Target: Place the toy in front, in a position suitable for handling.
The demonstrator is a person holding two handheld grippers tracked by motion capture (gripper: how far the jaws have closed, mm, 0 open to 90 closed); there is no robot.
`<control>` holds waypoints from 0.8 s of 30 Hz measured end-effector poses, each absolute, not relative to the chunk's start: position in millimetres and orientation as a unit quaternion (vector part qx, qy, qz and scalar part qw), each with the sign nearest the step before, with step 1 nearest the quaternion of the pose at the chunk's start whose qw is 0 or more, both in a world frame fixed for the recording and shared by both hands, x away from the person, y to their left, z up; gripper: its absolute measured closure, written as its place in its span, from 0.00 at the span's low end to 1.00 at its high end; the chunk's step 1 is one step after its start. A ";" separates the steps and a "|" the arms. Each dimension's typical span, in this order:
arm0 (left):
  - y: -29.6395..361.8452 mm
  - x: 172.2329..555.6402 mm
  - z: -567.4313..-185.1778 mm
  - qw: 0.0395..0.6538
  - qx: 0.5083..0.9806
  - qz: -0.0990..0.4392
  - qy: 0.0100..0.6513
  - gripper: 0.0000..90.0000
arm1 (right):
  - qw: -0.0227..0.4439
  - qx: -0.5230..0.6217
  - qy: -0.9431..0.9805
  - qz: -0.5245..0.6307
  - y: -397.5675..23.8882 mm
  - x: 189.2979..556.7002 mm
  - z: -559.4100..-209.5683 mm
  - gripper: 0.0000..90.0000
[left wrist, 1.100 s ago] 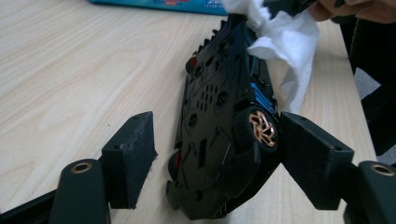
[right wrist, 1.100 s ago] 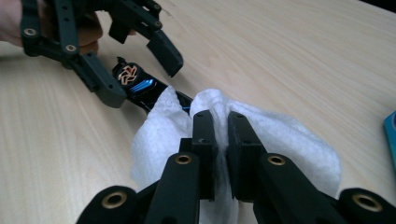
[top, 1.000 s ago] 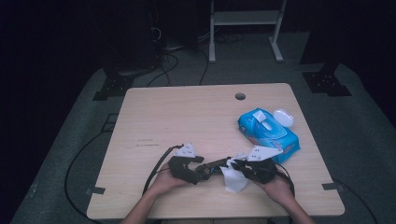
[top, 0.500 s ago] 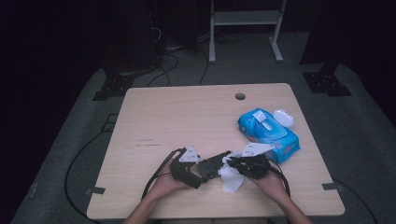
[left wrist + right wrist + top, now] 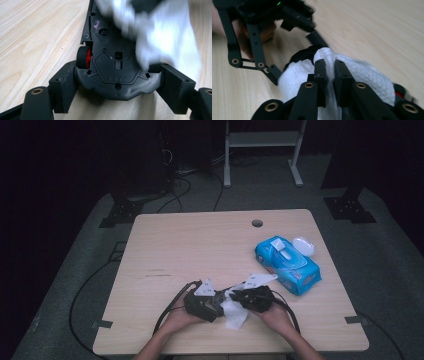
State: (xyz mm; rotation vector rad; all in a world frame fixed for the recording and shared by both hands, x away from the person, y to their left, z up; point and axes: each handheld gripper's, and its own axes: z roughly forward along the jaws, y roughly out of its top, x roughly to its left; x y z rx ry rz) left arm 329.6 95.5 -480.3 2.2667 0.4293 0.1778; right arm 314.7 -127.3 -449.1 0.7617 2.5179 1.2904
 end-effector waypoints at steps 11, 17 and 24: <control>95.6 329.4 -479.7 0.402 0.897 0.075 0.165 0.26 | 0.086 0.230 0.865 0.437 -147.2 316.5 -432.2 0.47; 95.1 330.2 -478.6 0.411 0.893 0.071 0.168 0.26 | 0.092 0.196 0.877 0.430 -135.4 315.3 -442.1 0.45; 95.4 329.4 -479.5 0.403 0.898 0.077 0.160 0.26 | 0.086 0.196 0.878 0.428 -123.7 316.7 -452.1 0.80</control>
